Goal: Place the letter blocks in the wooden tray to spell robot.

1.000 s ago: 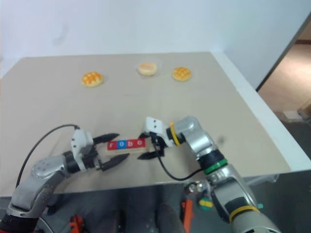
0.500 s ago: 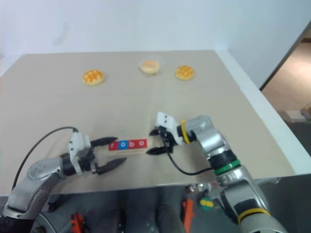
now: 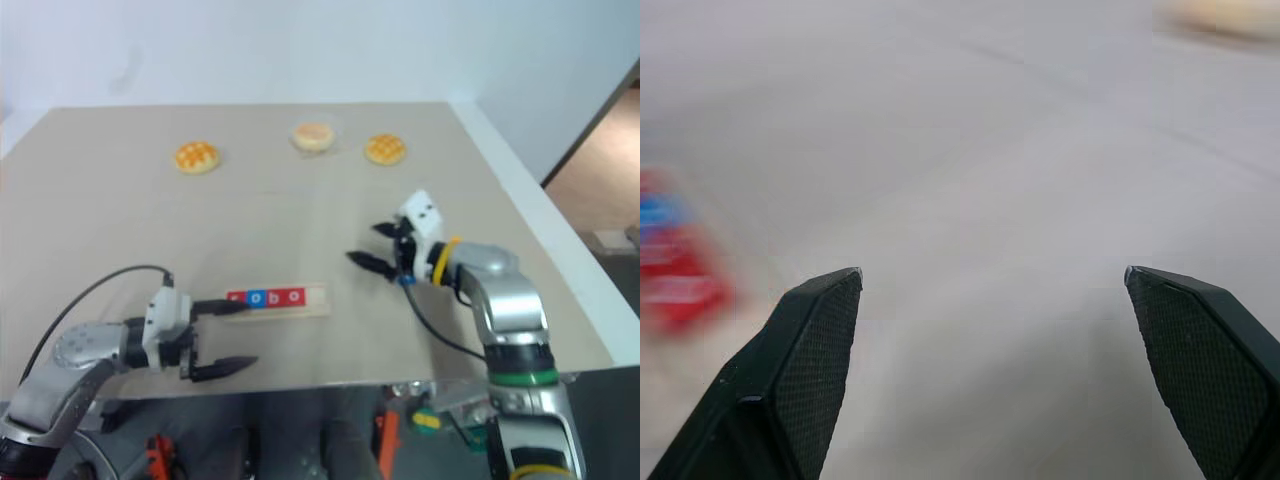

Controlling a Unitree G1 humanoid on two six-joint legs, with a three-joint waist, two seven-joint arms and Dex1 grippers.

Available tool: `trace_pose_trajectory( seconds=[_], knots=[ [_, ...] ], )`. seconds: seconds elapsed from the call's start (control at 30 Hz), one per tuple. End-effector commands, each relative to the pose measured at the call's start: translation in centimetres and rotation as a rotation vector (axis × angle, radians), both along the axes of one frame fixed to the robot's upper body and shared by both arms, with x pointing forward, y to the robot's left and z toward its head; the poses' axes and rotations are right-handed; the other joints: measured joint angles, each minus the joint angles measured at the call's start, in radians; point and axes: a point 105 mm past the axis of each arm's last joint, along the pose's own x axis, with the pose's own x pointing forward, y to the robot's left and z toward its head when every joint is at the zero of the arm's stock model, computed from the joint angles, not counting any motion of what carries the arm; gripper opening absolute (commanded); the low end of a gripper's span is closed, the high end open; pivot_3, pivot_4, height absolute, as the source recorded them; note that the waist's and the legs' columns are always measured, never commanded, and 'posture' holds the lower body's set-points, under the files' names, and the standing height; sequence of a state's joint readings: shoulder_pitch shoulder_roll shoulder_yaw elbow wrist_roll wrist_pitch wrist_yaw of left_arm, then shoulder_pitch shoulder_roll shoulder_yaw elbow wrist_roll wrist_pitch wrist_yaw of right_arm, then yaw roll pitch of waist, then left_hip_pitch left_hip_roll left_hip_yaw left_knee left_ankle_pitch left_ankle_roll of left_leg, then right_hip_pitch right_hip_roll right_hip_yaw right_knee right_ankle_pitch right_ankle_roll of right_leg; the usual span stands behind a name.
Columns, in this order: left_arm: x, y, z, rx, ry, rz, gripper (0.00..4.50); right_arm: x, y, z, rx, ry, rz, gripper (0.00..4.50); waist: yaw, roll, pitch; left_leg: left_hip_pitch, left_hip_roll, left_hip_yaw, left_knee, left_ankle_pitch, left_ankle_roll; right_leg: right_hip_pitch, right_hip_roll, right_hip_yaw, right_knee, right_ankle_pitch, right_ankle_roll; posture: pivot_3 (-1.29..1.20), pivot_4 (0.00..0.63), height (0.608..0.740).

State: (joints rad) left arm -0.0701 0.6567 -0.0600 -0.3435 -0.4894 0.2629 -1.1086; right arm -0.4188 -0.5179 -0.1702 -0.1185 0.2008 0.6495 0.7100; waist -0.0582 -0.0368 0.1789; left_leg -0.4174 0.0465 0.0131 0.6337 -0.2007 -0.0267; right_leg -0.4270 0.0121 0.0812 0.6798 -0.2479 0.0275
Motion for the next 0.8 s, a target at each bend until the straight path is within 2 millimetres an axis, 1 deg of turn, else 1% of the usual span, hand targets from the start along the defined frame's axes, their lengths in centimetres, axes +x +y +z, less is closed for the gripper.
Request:
trace_pose_trajectory(
  seconds=[0.03, 0.1, 0.17, 0.23, 0.33, 0.47, 0.57, 0.67, 0.77, 0.8],
  knots=[
    [-0.6, -0.9, 1.2, -0.006, -0.024, -0.076, 4.50, -0.9, -1.3, 1.5, -0.007, -0.113, -0.145, 4.38, 0.000, 0.000, 0.000, 0.000, 0.000, 0.000, 0.000, 0.000, 0.000, 0.000, 0.000, 0.000, 0.000, 0.000, 0.000, 0.00, 0.150, 0.739],
    [-0.4, -1.0, 1.3, -0.008, -0.025, -0.082, 4.50, -1.5, -1.7, 0.6, 0.008, -0.101, -0.201, 4.38, -0.003, 0.000, 0.000, 0.001, 0.000, 0.001, 0.000, 0.000, 0.000, 0.000, 0.001, 0.002, 0.000, 0.000, 0.000, 0.00, 0.150, 0.739],
    [-0.1, -1.1, 1.4, -0.008, -0.028, -0.087, 4.50, -2.2, -1.9, -0.9, 0.012, -0.070, -0.243, 4.38, -0.004, 0.000, 0.000, 0.001, 0.001, 0.001, 0.000, 0.000, 0.000, 0.000, 0.001, 0.001, 0.000, 0.001, 0.000, 0.00, 0.150, 0.739],
    [0.3, -1.1, 1.5, -0.004, -0.034, -0.090, 4.50, -2.9, -1.4, -2.0, 0.034, -0.037, -0.254, 4.38, -0.003, 0.000, 0.000, 0.002, 0.001, 0.001, 0.000, 0.000, 0.000, 0.001, 0.001, 0.001, 0.000, 0.001, 0.000, 0.00, 0.150, 0.739],
    [0.6, -1.1, 1.5, 0.005, -0.041, -0.096, 4.50, -3.3, -0.8, -2.9, 0.053, -0.008, -0.270, 4.38, -0.005, 0.000, 0.000, 0.002, 0.000, 0.001, 0.000, 0.000, 0.000, 0.001, 0.001, 0.002, 0.000, 0.001, 0.000, 0.00, 0.150, 0.739],
    [0.9, -1.2, 1.5, 0.009, -0.050, -0.100, 4.50, -3.2, -1.0, -4.3, 0.053, 0.022, -0.316, 4.38, -0.005, 0.000, 0.000, 0.002, 0.000, 0.002, 0.001, 0.000, 0.000, 0.001, 0.001, 0.002, 0.000, 0.002, 0.000, 0.00, 0.150, 0.739],
    [1.0, -1.3, 1.5, 0.006, -0.051, -0.103, 4.50, -2.9, -1.6, -5.1, 0.070, 0.037, -0.368, 4.38, -0.005, 0.000, 0.000, 0.002, 0.000, 0.002, 0.001, 0.000, 0.000, 0.001, 0.001, 0.002, 0.000, 0.001, 0.000, 0.00, 0.150, 0.739],
    [1.0, -1.4, 1.6, 0.003, -0.052, -0.101, 4.50, -2.7, -1.5, -5.8, 0.066, 0.046, -0.378, 4.38, -0.005, 0.000, 0.000, 0.003, 0.000, 0.002, 0.001, 0.000, 0.000, 0.001, 0.001, 0.002, 0.000, 0.001, 0.000, 0.00, 0.150, 0.739],
    [1.1, -1.3, 1.5, 0.005, -0.052, -0.096, 4.50, -2.8, -1.0, -6.3, 0.061, 0.058, -0.380, 3.61, -0.005, 0.000, 0.000, 0.003, 0.000, 0.002, 0.001, 0.000, 0.000, 0.002, 0.001, 0.002, 0.000, 0.002, 0.000, 0.00, 0.150, 0.739],
    [1.1, -1.3, 1.5, 0.006, -0.053, -0.093, 4.50, -2.9, -0.8, -6.4, 0.060, 0.060, -0.381, 3.28, -0.005, 0.000, 0.000, 0.003, 0.000, 0.002, 0.001, 0.000, 0.000, 0.002, 0.001, 0.002, 0.000, 0.002, 0.000, 0.00, 0.150, 0.739]
  ],
)
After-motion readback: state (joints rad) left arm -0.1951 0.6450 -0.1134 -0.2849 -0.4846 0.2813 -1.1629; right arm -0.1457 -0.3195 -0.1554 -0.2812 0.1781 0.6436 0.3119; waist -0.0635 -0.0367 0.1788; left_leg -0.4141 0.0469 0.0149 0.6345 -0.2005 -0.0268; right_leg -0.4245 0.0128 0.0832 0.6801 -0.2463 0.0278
